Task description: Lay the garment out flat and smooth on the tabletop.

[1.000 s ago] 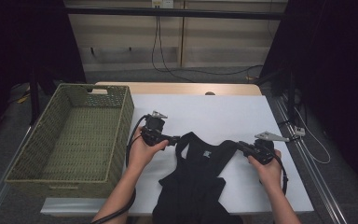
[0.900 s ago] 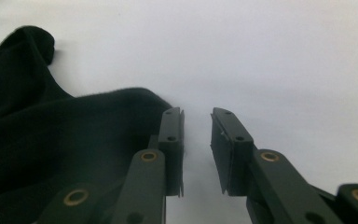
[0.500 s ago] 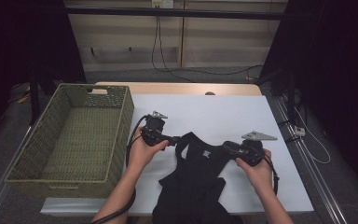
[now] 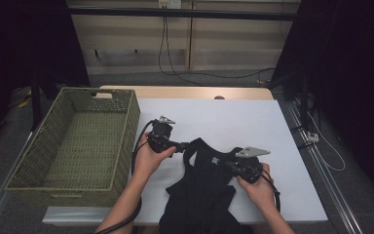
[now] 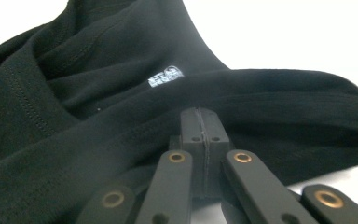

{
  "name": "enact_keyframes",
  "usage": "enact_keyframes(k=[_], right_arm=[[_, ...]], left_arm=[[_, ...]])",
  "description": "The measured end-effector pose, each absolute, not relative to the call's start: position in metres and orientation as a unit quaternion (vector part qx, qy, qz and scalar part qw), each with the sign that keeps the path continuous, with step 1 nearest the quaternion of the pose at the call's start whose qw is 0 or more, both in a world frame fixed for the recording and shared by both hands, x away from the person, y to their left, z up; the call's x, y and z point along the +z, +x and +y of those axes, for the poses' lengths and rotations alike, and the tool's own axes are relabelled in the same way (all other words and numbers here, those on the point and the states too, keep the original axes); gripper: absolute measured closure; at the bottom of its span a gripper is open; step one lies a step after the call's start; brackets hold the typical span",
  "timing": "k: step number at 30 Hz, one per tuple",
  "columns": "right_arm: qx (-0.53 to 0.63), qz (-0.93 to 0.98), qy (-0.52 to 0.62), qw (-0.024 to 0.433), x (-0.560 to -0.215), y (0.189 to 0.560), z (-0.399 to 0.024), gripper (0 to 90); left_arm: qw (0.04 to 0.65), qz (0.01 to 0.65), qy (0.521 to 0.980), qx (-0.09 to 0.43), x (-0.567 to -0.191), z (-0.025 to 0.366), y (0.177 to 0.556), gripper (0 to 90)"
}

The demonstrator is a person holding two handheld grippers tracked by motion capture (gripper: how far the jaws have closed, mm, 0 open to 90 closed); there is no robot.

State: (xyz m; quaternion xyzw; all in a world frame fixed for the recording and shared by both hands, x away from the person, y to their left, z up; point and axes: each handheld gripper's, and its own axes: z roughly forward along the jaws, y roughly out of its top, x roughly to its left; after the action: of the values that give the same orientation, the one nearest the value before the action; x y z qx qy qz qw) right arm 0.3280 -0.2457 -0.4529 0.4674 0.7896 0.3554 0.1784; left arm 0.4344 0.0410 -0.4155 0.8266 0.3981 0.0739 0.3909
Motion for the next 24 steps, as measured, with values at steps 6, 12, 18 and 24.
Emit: enact_keyframes(k=[6, 12, 18, 24], right_arm=[[0.373, 0.771, 0.483, 0.181, -0.442, 0.322, -0.254, 82.7], [0.393, 0.779, 0.466, 0.148, -0.432, 0.308, -0.234, 65.3], [0.339, 0.812, 0.453, 0.142, -0.451, 0.305, -0.217, 64.6], [0.348, 0.81, 0.451, 0.142, -0.448, 0.303, -0.225, 87.8]], left_arm=[[0.39, 0.4, 0.826, 0.074, -0.416, 0.041, 0.435, 17.3], [0.385, 0.396, 0.831, 0.072, -0.417, 0.039, 0.436, 17.5], [0.387, 0.394, 0.831, 0.073, -0.416, 0.037, 0.434, 17.6], [0.387, 0.393, 0.831, 0.074, -0.415, 0.037, 0.435, 17.7]])
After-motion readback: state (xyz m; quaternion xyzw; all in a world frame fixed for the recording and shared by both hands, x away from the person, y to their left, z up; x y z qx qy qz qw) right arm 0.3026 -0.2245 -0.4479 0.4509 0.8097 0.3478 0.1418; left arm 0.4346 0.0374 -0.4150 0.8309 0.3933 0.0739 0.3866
